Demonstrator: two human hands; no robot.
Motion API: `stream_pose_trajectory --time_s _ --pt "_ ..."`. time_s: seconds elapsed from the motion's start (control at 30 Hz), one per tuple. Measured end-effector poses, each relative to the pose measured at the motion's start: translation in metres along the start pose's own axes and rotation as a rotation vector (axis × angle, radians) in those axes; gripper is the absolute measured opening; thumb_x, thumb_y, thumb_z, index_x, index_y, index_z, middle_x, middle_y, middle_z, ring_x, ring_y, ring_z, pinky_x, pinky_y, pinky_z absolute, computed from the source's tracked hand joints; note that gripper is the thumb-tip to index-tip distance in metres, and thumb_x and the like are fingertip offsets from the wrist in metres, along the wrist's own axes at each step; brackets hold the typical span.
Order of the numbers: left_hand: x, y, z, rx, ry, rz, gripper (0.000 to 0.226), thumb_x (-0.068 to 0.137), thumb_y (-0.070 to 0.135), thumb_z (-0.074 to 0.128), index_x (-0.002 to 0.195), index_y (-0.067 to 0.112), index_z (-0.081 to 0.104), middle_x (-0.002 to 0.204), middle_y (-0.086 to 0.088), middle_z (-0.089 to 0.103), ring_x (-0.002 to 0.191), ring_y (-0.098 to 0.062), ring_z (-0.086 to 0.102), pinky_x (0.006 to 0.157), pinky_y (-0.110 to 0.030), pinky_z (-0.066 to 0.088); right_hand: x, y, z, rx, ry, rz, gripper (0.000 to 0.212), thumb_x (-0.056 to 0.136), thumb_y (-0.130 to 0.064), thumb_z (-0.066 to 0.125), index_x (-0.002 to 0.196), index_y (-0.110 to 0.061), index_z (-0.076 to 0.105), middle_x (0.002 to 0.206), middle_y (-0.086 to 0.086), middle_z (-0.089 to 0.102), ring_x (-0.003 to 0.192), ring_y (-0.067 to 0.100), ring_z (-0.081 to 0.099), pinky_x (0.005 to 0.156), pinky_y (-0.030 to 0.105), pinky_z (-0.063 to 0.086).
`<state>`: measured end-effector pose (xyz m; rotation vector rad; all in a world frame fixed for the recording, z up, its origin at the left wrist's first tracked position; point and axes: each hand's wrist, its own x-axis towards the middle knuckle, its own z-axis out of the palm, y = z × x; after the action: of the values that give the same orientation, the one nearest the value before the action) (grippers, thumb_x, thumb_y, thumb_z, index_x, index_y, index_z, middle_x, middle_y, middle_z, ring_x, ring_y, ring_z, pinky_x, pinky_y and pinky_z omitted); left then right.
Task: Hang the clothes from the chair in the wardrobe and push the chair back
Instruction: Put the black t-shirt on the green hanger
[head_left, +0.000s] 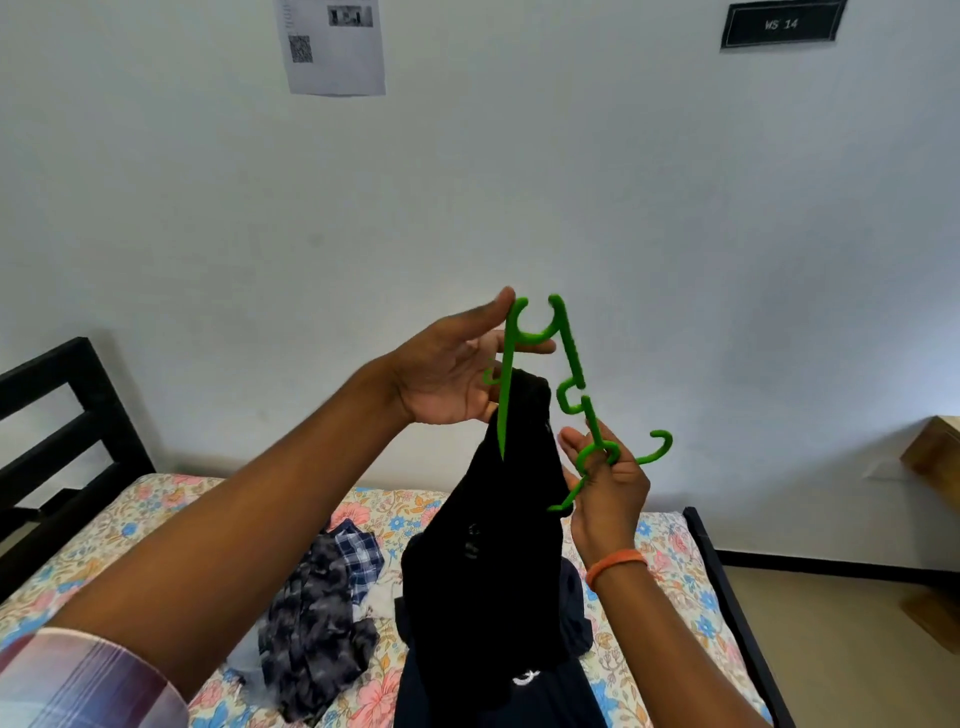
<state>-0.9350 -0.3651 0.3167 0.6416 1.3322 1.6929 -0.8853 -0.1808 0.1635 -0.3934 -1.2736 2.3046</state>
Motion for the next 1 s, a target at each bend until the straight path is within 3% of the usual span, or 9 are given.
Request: stream_pose_trajectory --time_s 0.07,0.17,0.3,0.47,0.6,0.73,0.8,0.87,1.0 --pt "-0.002 0.000 0.004 -0.015 -0.007 0.009 0.112 0.060 0.056 0.086 0.145 0.001 0.037 0.085 -0.012 0.068 0.073 -0.022 0.068 0.068 -0.033 0.056 -0.002 0.001 -0.004 -0.098 0.043 -0.074 0.034 0.098 0.002 0.049 0.115 -0.020 0.067 0.109 0.017 0.072 0.098 0.021 0.072 0.089 0.048 0.056" --pt "-0.003 -0.005 0.010 0.040 0.052 0.040 0.087 0.064 0.044 0.088 0.134 0.005 0.053 0.101 -0.015 0.065 0.066 -0.016 0.067 0.060 -0.027 0.053 -0.005 0.006 -0.011 -0.297 -0.026 -0.147 0.033 0.103 -0.008 0.045 0.116 -0.028 0.068 0.097 0.011 0.074 0.088 0.020 0.072 0.077 0.039 0.057" --pt "-0.006 -0.019 0.007 0.031 0.218 0.130 0.051 0.085 -0.003 0.065 0.135 -0.003 0.053 0.110 -0.021 0.065 0.094 -0.029 0.068 0.089 -0.035 0.057 -0.013 0.007 -0.015 -0.466 -0.294 -0.103 0.028 0.104 -0.017 0.045 0.106 -0.024 0.072 0.066 0.004 0.057 0.062 0.019 0.053 0.059 0.031 0.049" --pt "-0.018 -0.041 -0.011 0.041 0.477 0.170 0.049 0.083 -0.018 0.059 0.128 0.000 0.057 0.090 -0.012 0.067 0.076 -0.019 0.071 0.068 -0.028 0.059 -0.002 -0.012 -0.015 -0.159 -0.300 0.062 0.016 0.098 -0.016 0.054 0.095 -0.007 0.066 0.075 -0.002 0.067 0.077 0.013 0.056 0.080 0.027 0.046" --pt "-0.022 -0.074 -0.027 0.713 0.791 0.081 0.051 0.070 -0.013 0.073 0.116 0.006 0.061 0.083 -0.004 0.066 0.072 -0.014 0.065 0.065 -0.020 0.054 0.002 -0.024 -0.016 -0.044 -0.460 0.104 0.059 0.079 -0.043 0.074 0.119 0.000 0.063 0.075 -0.007 0.057 0.072 0.009 0.051 0.076 0.024 0.046" --pt "-0.025 -0.108 -0.033 1.240 1.019 0.035 0.037 0.072 0.007 0.066 0.108 0.012 0.061 0.090 -0.003 0.062 0.087 -0.023 0.063 0.067 -0.029 0.049 0.002 -0.036 -0.006 -0.398 -0.358 -0.225 0.022 0.082 -0.029 0.068 0.094 -0.011 0.069 0.073 -0.006 0.065 0.071 0.005 0.059 0.071 0.019 0.050" --pt "-0.025 -0.125 -0.032 1.325 1.087 -0.225 0.033 0.079 0.029 0.063 0.106 0.011 0.059 0.101 -0.007 0.060 0.097 -0.031 0.059 0.074 -0.033 0.048 0.004 -0.038 -0.002 -0.421 -0.270 -0.313 0.021 0.082 -0.035 0.070 0.086 -0.015 0.067 0.074 -0.004 0.065 0.073 0.009 0.060 0.074 0.023 0.051" --pt "-0.021 -0.147 -0.033 1.135 1.030 -0.498 0.040 0.082 0.040 0.058 0.106 0.008 0.061 0.104 -0.012 0.063 0.097 -0.034 0.061 0.074 -0.032 0.047 0.007 -0.036 0.003 -0.344 -0.174 -0.367 0.025 0.084 -0.036 0.070 0.087 -0.011 0.066 0.078 0.000 0.069 0.078 0.013 0.064 0.077 0.023 0.051" --pt "-0.018 -0.192 -0.016 0.239 0.910 -0.502 0.024 0.087 0.032 0.055 0.088 0.008 0.060 0.074 -0.006 0.060 0.065 -0.020 0.055 0.060 -0.024 0.038 0.009 -0.038 0.013 -0.233 -0.088 -0.427 0.015 0.091 -0.025 0.067 0.088 -0.011 0.063 0.077 0.003 0.075 0.083 0.020 0.072 0.078 0.019 0.052"
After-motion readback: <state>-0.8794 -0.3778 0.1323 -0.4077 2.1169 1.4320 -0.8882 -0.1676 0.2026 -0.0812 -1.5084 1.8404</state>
